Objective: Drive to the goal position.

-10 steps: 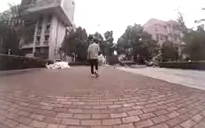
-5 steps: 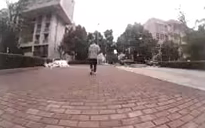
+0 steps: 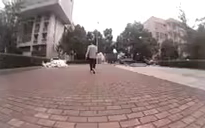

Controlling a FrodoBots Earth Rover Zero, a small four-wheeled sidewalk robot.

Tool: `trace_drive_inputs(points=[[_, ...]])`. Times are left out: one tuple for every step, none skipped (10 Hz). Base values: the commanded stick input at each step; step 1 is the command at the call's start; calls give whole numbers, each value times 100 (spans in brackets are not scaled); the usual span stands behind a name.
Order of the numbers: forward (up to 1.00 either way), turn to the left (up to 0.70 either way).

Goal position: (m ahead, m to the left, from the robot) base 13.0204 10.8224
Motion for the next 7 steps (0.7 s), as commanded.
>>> trace_drive_inputs(points=[[70,0],[70,0],[70,0],[70,0],[70,0],[70,0],[70,0]])
